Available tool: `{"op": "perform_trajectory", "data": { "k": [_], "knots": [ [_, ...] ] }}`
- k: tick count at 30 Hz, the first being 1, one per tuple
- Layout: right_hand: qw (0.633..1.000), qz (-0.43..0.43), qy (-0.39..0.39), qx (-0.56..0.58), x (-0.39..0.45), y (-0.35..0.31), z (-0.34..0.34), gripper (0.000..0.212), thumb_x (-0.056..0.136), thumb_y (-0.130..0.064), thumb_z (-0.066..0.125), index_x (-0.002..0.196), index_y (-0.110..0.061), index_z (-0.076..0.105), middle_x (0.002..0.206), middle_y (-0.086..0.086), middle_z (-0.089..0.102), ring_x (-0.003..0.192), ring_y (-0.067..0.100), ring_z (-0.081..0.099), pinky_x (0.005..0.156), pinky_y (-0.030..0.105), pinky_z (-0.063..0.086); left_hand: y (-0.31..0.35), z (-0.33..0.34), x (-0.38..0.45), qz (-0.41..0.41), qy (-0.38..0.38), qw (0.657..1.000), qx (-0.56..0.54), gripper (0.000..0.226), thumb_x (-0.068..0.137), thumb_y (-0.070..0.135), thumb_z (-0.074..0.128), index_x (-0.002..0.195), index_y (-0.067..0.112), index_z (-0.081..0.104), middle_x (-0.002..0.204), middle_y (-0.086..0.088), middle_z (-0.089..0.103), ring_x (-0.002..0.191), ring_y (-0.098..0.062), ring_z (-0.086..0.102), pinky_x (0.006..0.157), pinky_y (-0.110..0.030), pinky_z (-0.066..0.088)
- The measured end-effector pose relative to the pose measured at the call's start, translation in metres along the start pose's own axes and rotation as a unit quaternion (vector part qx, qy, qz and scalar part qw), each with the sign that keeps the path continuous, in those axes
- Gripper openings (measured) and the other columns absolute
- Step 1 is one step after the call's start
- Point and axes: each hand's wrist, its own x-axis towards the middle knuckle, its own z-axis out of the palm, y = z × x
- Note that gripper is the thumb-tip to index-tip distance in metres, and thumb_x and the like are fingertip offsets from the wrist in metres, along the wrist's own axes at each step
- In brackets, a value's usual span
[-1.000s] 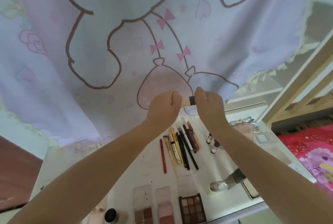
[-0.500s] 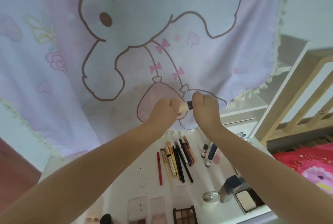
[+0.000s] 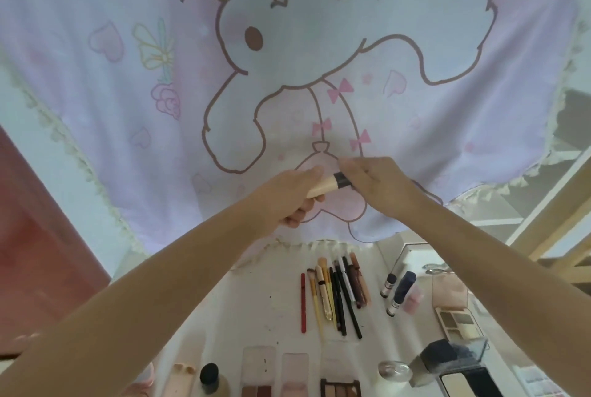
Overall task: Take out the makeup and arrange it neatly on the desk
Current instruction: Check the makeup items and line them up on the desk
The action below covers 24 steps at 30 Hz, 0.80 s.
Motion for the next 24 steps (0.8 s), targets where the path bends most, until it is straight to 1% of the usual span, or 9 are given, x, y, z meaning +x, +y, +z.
{"op": "perform_trajectory", "data": {
  "k": [4,8,10,13,14,17,20,22,24],
  "knots": [
    [0.989,0.048,-0.090,0.105,-0.003,0.005,0.010,0.040,0.096,-0.029,0.038,0.058,-0.017,0.042,0.035,-0.011,0.043,0.036,0.005,0.038,0.050,0.022,0.034,-0.013,-0.007,-0.006,0.070,0.005,0.987,0.148,0.015,0.097,0.028,0.040,0.087,0.019,0.044,0.064,0.002,0.040,0.054,-0.009,0.034,0.052,-0.020,0.032],
    [0.966,-0.009,-0.062,0.251,-0.010,0.006,0.010,0.011,0.084,-0.011,0.055,0.077,-0.017,0.049,0.055,-0.012,0.059,0.050,0.001,0.054,0.056,0.017,0.045,-0.018,-0.014,-0.011,0.081,-0.022,0.996,0.042,0.016,0.098,0.028,0.036,0.089,0.017,0.044,0.059,0.004,0.038,0.049,-0.008,0.033,0.050,-0.018,0.033],
    [0.950,-0.032,-0.072,0.303,-0.014,0.008,0.006,0.017,0.075,-0.007,0.057,0.086,-0.018,0.051,0.071,-0.017,0.062,0.064,-0.001,0.060,0.060,0.013,0.048,-0.022,-0.016,-0.012,0.091,-0.033,0.995,-0.014,0.023,0.098,0.027,0.034,0.083,0.017,0.048,0.056,0.005,0.041,0.045,-0.006,0.038,0.049,-0.015,0.037],
    [0.950,-0.023,-0.103,0.294,-0.018,0.006,0.002,0.020,0.078,-0.020,0.064,0.093,-0.023,0.051,0.078,-0.009,0.063,0.065,0.006,0.064,0.055,0.020,0.050,-0.026,-0.014,-0.011,0.129,0.015,0.991,0.019,0.030,0.098,0.024,0.034,0.073,0.014,0.048,0.058,0.004,0.046,0.042,0.001,0.043,0.050,-0.011,0.041],
    [0.950,0.011,-0.107,0.292,-0.019,0.001,0.000,0.010,0.084,-0.029,0.059,0.089,-0.023,0.053,0.069,-0.005,0.062,0.055,0.009,0.062,0.049,0.023,0.047,-0.026,-0.012,-0.010,0.139,0.030,0.989,0.030,0.031,0.098,0.024,0.034,0.072,0.014,0.047,0.058,0.004,0.046,0.042,0.001,0.043,0.052,-0.011,0.041],
    [0.971,0.047,-0.062,0.226,-0.017,-0.004,-0.001,0.031,0.095,-0.026,0.039,0.068,-0.016,0.053,0.043,-0.004,0.055,0.037,0.006,0.050,0.045,0.025,0.038,-0.027,-0.005,-0.009,0.166,0.061,0.982,0.073,0.031,0.098,0.024,0.035,0.070,0.016,0.046,0.056,0.005,0.045,0.046,-0.002,0.041,0.056,-0.013,0.039],
    [0.967,-0.006,-0.108,0.230,-0.018,-0.003,-0.010,0.019,0.092,-0.004,0.047,0.089,-0.021,0.055,0.070,-0.008,0.062,0.059,0.001,0.060,0.052,0.021,0.049,-0.026,-0.005,-0.008,0.168,0.073,0.981,0.069,0.033,0.097,0.026,0.035,0.068,0.017,0.046,0.053,0.006,0.044,0.039,0.001,0.038,0.054,-0.014,0.037],
    [0.956,-0.013,-0.137,0.260,-0.020,0.000,-0.018,0.028,0.087,-0.006,0.055,0.102,-0.029,0.051,0.094,-0.002,0.060,0.075,0.002,0.063,0.061,0.022,0.055,-0.025,-0.005,-0.009,0.166,0.069,0.982,0.059,0.033,0.098,0.026,0.034,0.068,0.016,0.047,0.052,0.005,0.044,0.039,0.000,0.037,0.055,-0.017,0.036],
    [0.956,0.018,-0.135,0.260,-0.022,-0.002,-0.021,0.019,0.087,-0.022,0.052,0.102,-0.033,0.050,0.090,-0.003,0.062,0.069,0.007,0.064,0.059,0.024,0.055,-0.024,-0.003,-0.010,0.173,0.064,0.981,0.053,0.033,0.098,0.026,0.034,0.069,0.015,0.047,0.053,0.004,0.044,0.041,-0.002,0.037,0.054,-0.017,0.036]
  ]
}}
